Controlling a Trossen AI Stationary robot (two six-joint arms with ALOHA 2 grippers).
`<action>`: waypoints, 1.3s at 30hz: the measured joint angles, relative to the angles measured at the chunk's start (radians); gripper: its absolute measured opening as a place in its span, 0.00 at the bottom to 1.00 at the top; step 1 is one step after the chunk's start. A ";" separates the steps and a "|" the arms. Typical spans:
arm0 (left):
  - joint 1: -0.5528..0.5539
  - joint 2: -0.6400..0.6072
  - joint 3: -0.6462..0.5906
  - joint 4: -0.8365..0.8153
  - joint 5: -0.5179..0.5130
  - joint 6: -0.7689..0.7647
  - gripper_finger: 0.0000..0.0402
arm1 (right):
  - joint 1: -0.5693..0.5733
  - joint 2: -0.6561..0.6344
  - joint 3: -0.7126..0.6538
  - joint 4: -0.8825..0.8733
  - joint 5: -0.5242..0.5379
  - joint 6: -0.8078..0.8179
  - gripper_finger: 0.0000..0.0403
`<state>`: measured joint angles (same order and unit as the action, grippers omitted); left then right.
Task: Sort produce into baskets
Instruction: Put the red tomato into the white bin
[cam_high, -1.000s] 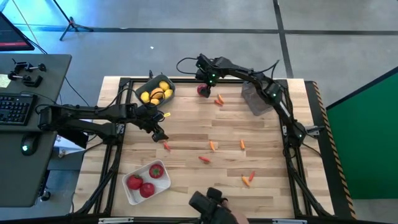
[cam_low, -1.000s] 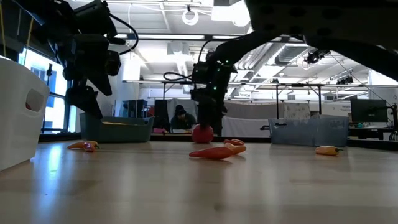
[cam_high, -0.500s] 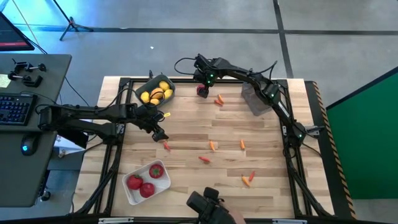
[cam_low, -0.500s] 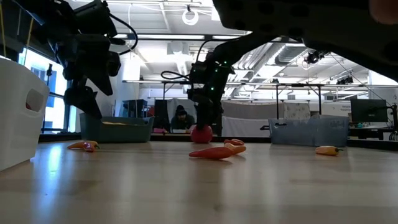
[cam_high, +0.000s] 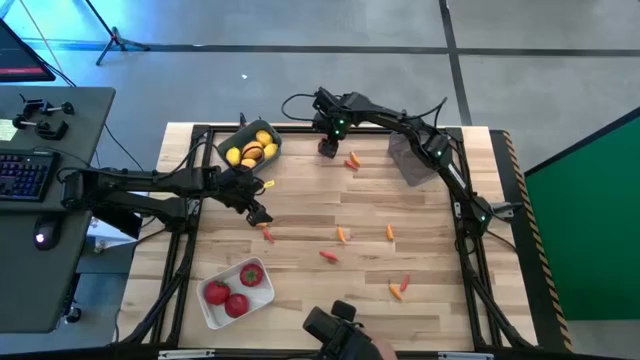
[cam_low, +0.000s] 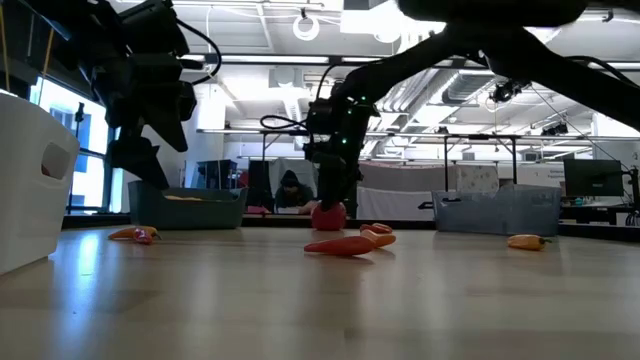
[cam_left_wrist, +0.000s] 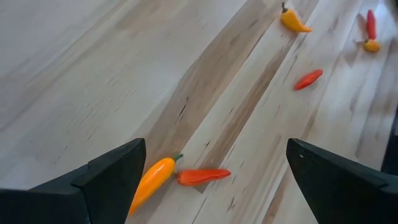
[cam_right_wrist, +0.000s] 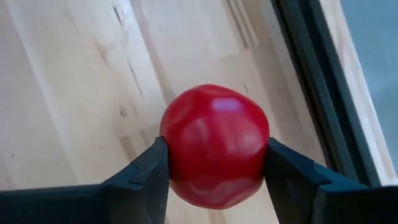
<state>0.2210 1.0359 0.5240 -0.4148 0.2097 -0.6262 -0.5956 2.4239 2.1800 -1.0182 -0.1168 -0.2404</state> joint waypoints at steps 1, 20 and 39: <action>0.000 0.000 0.000 -0.006 -0.002 0.000 0.94 | 0.000 -0.004 -0.001 -0.011 0.003 0.005 0.48; 0.013 0.000 0.000 -0.020 -0.022 0.053 0.94 | 0.377 -0.235 -0.001 -0.173 0.020 0.619 0.48; 0.006 0.003 -0.001 0.019 -0.103 0.367 0.91 | 0.833 -0.222 -0.001 0.232 0.199 1.158 0.48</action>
<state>0.2266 1.0386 0.5228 -0.3960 0.1066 -0.2588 0.2373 2.2024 2.1792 -0.7860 0.0818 0.9175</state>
